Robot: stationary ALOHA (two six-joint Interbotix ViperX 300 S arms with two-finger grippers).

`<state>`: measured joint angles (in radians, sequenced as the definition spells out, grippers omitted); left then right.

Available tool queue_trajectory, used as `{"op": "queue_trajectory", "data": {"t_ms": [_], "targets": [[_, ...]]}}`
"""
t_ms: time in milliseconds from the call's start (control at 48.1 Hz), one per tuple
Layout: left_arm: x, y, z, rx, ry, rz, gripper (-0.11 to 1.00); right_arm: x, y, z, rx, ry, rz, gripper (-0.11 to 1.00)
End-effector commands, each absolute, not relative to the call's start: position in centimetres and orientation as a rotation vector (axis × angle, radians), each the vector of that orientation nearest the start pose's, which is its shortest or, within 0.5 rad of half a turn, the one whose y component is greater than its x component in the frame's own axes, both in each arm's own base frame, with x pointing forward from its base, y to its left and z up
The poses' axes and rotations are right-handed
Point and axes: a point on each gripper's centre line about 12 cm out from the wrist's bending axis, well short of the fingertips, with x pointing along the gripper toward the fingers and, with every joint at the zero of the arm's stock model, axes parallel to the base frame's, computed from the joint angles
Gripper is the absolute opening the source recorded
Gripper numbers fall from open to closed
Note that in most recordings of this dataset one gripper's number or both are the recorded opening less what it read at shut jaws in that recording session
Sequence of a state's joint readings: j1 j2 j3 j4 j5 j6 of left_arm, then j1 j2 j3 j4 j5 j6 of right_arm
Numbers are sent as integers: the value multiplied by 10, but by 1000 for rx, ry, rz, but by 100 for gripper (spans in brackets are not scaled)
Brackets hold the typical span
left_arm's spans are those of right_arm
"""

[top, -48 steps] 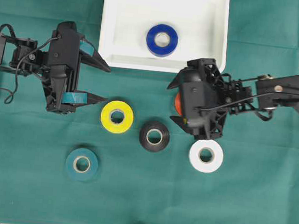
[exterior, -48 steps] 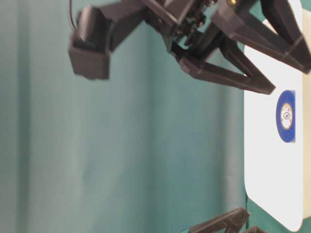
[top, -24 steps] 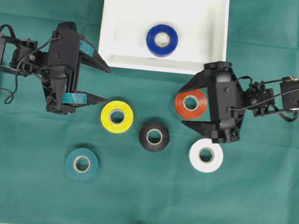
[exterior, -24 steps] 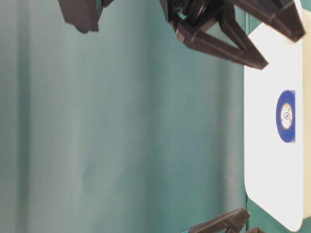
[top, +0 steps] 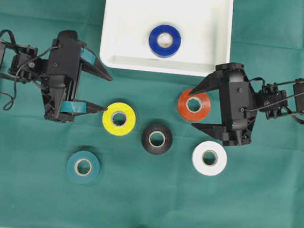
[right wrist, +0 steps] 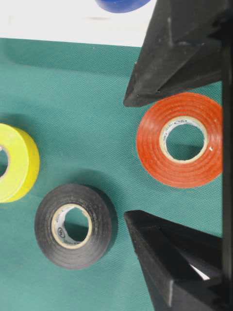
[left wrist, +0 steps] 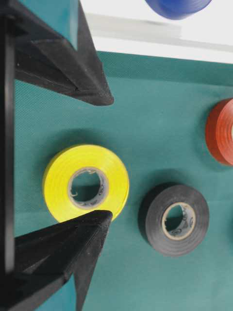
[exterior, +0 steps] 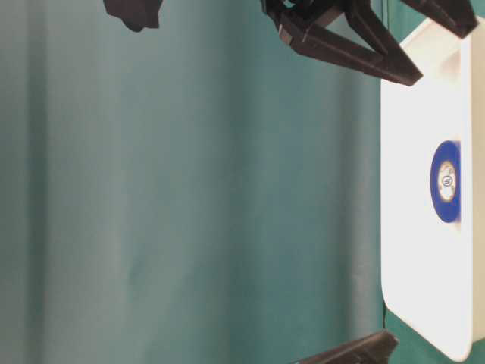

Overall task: Put the tape alternately from left to right into the white case.
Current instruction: 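Lower the left gripper onto the yellow roll and grasp it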

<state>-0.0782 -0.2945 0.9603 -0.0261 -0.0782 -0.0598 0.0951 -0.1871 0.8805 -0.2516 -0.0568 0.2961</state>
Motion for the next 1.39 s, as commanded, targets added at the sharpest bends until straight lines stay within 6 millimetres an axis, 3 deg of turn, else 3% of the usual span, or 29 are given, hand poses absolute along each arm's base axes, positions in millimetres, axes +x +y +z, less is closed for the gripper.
{"op": "queue_trajectory", "data": {"t_ms": [0, 416, 603, 1372], "targets": [[310, -25, 184, -64, 578, -51, 95, 329, 34, 181, 21, 603, 97, 80], [331, -27, 155, -55, 714, -46, 94, 329, 34, 181, 23, 603, 96, 80], [338, -28, 151, -54, 728, -46, 94, 329, 33, 180, 23, 606, 93, 80], [353, -29, 109, -45, 841, -41, 94, 330, 32, 178, 24, 613, 89, 80]]}}
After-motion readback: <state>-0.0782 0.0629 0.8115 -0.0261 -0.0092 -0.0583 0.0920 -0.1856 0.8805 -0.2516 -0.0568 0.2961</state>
